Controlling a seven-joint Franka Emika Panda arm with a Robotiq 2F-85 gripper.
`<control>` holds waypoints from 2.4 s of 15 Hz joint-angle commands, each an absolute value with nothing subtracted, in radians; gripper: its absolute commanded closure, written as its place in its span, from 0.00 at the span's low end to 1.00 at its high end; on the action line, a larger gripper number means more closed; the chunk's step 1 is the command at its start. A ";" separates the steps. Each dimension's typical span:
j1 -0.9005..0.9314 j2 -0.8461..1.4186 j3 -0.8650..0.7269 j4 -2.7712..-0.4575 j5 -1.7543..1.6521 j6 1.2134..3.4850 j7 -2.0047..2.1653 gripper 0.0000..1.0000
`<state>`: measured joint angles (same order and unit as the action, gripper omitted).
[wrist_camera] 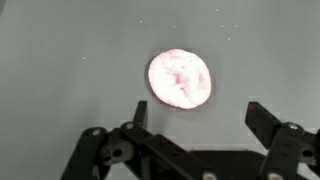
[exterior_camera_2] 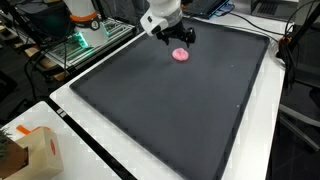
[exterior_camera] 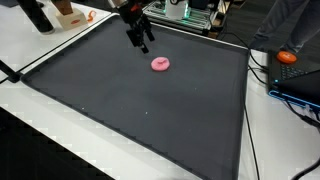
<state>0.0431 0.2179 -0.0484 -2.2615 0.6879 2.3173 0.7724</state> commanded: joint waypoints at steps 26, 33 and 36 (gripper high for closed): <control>0.166 0.177 0.081 -2.286 0.164 2.432 1.419 0.00; 0.214 0.282 0.044 -2.305 0.096 2.602 1.610 0.00; 0.227 0.316 0.024 -2.299 0.085 2.639 1.686 0.00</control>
<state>0.2001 0.2900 0.0554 -2.2910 0.1181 2.5901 1.5976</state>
